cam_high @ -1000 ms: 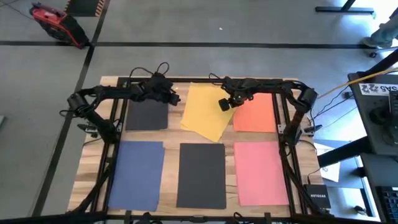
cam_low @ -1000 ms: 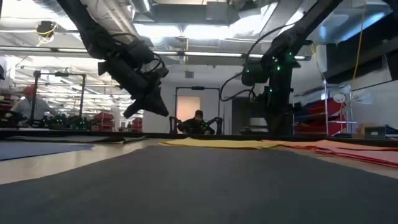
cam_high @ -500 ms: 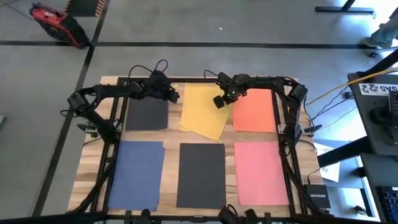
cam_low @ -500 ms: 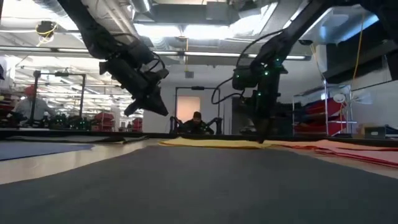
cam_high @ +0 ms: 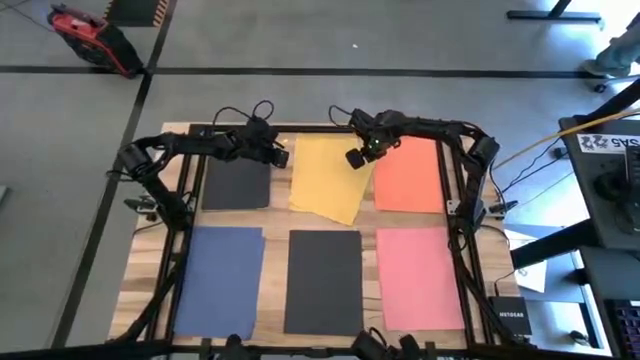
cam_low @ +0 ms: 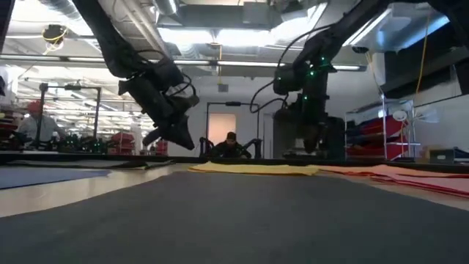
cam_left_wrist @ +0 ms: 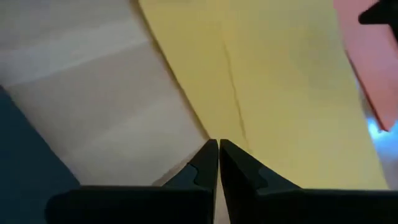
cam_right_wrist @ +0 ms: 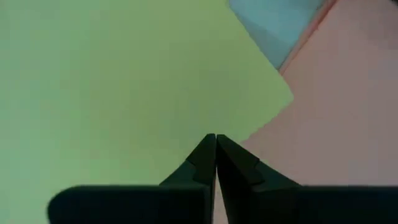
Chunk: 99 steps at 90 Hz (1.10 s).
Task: Organize paper
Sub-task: Stack the yellow colored paper on top of the yellow colored paper
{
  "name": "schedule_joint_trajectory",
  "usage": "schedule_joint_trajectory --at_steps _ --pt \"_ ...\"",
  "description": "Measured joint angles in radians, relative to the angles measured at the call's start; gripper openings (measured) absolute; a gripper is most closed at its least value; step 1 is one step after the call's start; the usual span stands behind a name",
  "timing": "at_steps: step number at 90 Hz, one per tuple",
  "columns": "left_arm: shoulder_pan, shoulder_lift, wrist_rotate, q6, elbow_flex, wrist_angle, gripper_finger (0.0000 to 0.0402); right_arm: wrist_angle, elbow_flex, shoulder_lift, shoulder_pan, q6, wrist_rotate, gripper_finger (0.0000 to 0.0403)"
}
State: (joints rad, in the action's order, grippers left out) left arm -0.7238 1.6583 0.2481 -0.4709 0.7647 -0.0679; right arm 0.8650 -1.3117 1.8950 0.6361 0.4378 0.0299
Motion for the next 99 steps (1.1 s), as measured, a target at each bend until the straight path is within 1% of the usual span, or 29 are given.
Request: schedule_joint_trajectory --at_steps 21,41,65,99 --pt "0.0 0.071 0.0 -0.005 0.019 -0.004 0.0 -0.063 0.032 0.013 0.0 0.002 -0.023 0.0" --pt "0.0 0.113 -0.026 0.0 0.072 -0.005 0.0 -0.067 0.032 0.073 0.001 0.002 -0.049 0.0" --pt "0.0 0.171 -0.031 -0.001 0.096 0.002 0.0 -0.077 0.029 0.086 0.007 0.001 -0.075 0.0" --pt "0.003 0.19 -0.03 -0.016 0.098 -0.046 0.0 -0.103 0.031 0.088 0.032 -0.024 -0.116 0.0"
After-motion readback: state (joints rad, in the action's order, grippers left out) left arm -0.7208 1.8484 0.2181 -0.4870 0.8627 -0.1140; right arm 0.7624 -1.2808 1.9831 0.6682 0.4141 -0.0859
